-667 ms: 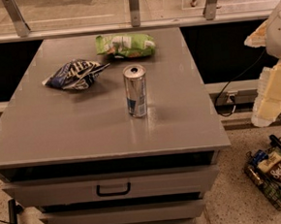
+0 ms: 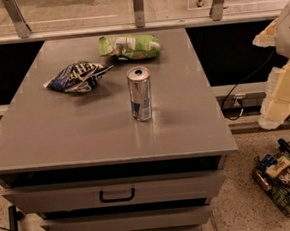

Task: Knock redbull can over

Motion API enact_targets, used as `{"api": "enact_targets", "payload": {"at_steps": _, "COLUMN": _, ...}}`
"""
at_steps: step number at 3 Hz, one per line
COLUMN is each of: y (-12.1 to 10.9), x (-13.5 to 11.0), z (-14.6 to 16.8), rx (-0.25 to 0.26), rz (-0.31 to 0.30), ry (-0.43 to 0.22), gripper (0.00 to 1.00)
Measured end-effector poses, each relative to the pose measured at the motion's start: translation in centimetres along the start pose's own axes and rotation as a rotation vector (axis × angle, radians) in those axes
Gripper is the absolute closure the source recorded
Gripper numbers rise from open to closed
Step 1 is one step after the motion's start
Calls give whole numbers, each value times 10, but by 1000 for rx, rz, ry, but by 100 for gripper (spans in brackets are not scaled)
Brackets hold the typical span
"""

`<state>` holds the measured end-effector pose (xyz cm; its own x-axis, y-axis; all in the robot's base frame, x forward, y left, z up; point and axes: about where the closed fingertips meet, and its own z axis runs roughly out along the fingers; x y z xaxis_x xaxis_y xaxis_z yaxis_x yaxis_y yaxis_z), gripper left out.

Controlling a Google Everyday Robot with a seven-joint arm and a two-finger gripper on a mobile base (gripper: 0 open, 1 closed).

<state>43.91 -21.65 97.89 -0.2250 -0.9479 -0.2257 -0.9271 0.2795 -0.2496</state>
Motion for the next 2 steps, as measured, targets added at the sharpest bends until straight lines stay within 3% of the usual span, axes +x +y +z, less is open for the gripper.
{"api": "enact_targets", "payload": {"at_steps": 1, "y": -1, "x": 0, "z": 3, "rx": -4, "rz": 57, "ry": -95, "gripper": 0}}
{"api": "enact_targets", "payload": {"at_steps": 2, "y": -2, "x": 17, "z": 51, "rx": -36, "rz": 145, "ry": -286, "gripper": 0}}
